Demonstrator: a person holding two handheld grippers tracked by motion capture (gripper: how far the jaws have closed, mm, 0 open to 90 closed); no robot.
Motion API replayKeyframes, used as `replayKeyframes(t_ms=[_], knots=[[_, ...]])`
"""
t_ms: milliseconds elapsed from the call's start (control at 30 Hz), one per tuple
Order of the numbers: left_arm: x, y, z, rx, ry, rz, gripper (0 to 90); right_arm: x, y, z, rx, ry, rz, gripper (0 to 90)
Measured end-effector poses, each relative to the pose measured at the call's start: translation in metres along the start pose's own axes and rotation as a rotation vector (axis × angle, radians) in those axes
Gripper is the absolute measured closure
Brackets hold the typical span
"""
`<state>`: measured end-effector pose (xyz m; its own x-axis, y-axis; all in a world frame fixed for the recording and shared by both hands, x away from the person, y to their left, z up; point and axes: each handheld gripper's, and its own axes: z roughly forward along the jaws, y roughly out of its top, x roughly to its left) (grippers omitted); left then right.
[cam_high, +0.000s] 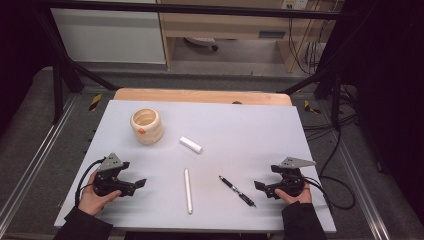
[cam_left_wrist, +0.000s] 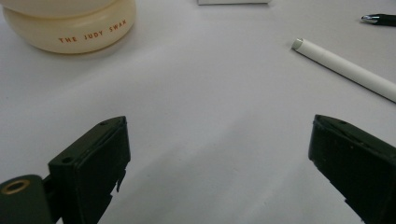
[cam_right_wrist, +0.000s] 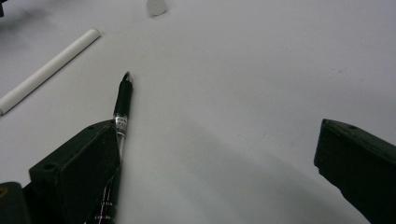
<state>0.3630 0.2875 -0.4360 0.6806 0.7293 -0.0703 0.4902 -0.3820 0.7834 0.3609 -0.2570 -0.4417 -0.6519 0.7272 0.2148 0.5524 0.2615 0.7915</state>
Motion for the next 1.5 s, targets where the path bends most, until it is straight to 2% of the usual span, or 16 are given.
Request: replayKeyframes(t_ms=[767, 1167, 1500], knots=[[-0.007, 0.009, 0.002, 0.013, 0.008, 0.014, 5.8, -0.001, -0.001, 0.002, 0.012, -0.003, -0.019, 1.1], [-0.010, 0.024, 0.005, 0.029, 0.000, 0.037, 5.8, 0.000, -0.001, 0.002, 0.019, -0.005, -0.017, 0.9], [-0.011, 0.038, 0.003, 0.024, 0.013, 0.059, 6.0, 0.000, -0.001, 0.002, 0.019, -0.007, -0.016, 0.8]])
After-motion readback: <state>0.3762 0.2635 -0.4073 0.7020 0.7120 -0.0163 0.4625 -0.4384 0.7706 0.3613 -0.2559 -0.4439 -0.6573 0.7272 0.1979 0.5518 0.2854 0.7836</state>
